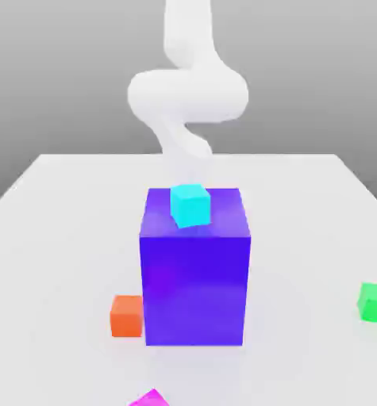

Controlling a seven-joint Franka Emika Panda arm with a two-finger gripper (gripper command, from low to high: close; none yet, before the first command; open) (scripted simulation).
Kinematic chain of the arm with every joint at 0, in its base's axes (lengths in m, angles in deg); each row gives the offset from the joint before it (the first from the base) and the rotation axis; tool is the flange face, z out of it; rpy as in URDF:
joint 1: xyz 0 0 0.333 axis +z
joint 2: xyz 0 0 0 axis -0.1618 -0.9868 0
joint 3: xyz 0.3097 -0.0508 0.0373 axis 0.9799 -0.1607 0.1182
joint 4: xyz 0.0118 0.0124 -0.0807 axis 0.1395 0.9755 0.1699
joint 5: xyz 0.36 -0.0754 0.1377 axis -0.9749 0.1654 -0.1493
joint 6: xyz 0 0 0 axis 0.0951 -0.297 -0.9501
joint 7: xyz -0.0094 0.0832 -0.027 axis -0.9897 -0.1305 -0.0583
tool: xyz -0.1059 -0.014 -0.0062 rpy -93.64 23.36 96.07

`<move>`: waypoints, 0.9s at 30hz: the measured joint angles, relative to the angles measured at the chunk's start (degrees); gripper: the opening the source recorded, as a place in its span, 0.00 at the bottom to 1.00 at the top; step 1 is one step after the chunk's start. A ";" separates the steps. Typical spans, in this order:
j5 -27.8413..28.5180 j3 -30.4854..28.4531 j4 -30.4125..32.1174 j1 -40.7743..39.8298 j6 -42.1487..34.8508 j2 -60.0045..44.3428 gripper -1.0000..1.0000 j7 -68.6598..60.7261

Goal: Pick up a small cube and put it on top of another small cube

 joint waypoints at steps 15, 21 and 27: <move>-12.41 -11.19 -1.09 9.49 7.36 -31.64 0.50 -28.82; -15.41 -11.51 -1.43 9.37 10.56 -43.80 0.50 -38.89; -13.98 -11.22 -1.49 8.19 14.58 -54.92 0.50 -45.90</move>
